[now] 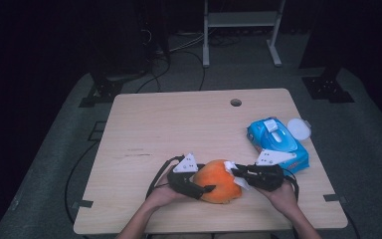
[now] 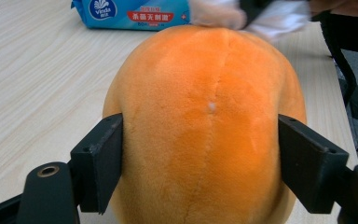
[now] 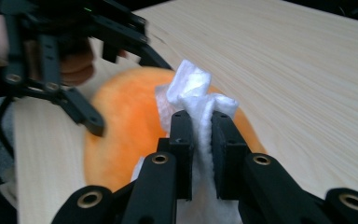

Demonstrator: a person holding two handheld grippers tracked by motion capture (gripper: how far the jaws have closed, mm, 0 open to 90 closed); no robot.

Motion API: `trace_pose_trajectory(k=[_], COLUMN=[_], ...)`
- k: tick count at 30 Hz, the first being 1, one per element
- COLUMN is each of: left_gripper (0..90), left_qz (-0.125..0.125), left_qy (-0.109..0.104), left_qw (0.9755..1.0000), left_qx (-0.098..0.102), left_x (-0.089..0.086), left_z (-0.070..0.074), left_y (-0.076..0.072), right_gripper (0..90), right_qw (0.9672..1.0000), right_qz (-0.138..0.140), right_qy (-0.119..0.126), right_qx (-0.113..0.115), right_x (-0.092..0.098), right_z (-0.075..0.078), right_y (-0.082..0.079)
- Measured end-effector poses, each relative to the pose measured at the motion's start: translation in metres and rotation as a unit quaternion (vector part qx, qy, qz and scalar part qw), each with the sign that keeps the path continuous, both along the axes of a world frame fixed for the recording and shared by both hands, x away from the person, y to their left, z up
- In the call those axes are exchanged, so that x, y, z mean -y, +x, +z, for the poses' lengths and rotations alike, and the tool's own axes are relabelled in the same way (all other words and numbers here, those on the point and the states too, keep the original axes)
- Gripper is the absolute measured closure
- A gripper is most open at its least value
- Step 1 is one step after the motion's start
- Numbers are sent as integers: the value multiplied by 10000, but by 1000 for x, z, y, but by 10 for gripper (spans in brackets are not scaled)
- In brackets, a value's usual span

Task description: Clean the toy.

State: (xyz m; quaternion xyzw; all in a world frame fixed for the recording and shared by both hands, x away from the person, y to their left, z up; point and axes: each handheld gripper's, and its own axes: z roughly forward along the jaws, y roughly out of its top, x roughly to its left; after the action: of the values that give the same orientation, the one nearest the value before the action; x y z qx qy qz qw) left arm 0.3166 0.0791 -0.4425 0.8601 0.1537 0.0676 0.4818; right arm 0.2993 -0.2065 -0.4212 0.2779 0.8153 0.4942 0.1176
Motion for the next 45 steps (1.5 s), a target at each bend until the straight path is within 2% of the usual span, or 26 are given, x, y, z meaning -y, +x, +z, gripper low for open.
trace_pose_trajectory(k=[2, 4, 5, 6, 7, 9, 10, 12, 13, 14, 16, 21, 24, 26, 29, 32, 34, 35, 36, 37, 38, 39, 40, 41, 42, 45], left_gripper=[225, 227, 231, 239, 243, 247, 248, 251, 251, 251, 249, 239, 227, 219, 186, 101, 54, 58, 149, 182, 182, 214, 221, 223, 223, 216], left_qz=[-13, 58, 58, 262, 262, 416, 381, 326, 278, 242, 150, 87, 154, 134, 132, 239, 389, 383, 413, 413, 377, 305, 243, 243, 176, 135], left_qy=[-1, 1, 1, -11, -11, 132, 179, 216, 297, 317, 327, 330, 357, 372, 357, 0, -116, -146, -104, -104, -10, 108, 190, 190, 264, 221], left_qw=[10000, 9999, 9999, 9990, 9990, 9958, 9939, 9931, 9917, 9911, 9905, 9895, 9902, 9900, 9913, 9971, 9988, 9991, 9989, 9989, 9989, 9981, 9973, 9973, 9962, 9963], left_qx=[58, 148, 148, 351, 351, 808, 1023, 1107, 1220, 1270, 1327, 1402, 1339, 1352, 1259, 725, 275, 92, 182, 182, 282, 527, 664, 664, 809, 819], left_x=[0, 3, 3, 7, 7, 13, 17, 19, 19, 19, 18, 18, 22, 24, 23, 15, 11, 10, 10, 10, 12, 16, 18, 18, 18, 17], left_z=[0, 1, 1, 5, 5, 9, 8, 7, 7, 6, 5, 3, 5, 6, 6, 8, 7, 5, 1, 1, 2, 4, 5, 5, 6, 6], left_y=[-1, -2, -2, -4, -4, -9, -12, -14, -16, -18, -19, -22, -22, -23, -22, -12, -4, -1, -3, -3, -5, -10, -13, -13, -16, -15], right_gripper=[792, 792, 792, 792, 792, 791, 791, 791, 791, 791, 792, 793, 793, 793, 792, 793, 793, 793, 794, 794, 794, 793, 793, 793, 793, 793], right_qw=[9997, 9996, 9996, 9998, 9998, 9999, 9997, 9996, 9996, 9997, 9999, 9996, 9998, 9999, 9995, 9995, 9993, 9995, 9997, 9997, 9996, 9991, 9989, 9985, 9983, 9987], right_qz=[-155, -162, -162, -146, -146, -88, 75, 126, 126, 113, 55, -262, -200, -30, 91, 103, 15, -5, -8, -8, -18, 78, 110, 130, 142, 91], right_qy=[-195, -75, -75, -16, -16, 48, 208, 178, 178, 63, 25, -3, 46, 131, -89, -181, -278, -228, -171, -171, -183, -194, -203, -216, -238, -228], right_qx=[-28, -201, -201, -148, -148, -6, 75, 177, 177, 198, 134, -122, -21, 96, 300, 240, 264, 223, 198, 198, 221, 356, 415, 478, 521, 439], right_x=[5, 11, 11, 10, 10, 5, 0, -6, -6, -8, -5, 10, 5, -4, -16, -15, -12, -9, -8, -8, -10, -18, -22, -24, -25, -20], right_z=[-4, -7, -7, -4, -4, 3, 10, 13, 13, 12, 6, -4, 1, 6, 10, 4, 2, 2, 3, 3, 4, 7, 9, 11, 11, 11], right_y=[2, 4, 4, 3, 3, 0, -3, -5, -5, -6, -3, 5, 0, -4, -8, -6, -6, -5, -5, -5, -6, -10, -12, -13, -12, -9])
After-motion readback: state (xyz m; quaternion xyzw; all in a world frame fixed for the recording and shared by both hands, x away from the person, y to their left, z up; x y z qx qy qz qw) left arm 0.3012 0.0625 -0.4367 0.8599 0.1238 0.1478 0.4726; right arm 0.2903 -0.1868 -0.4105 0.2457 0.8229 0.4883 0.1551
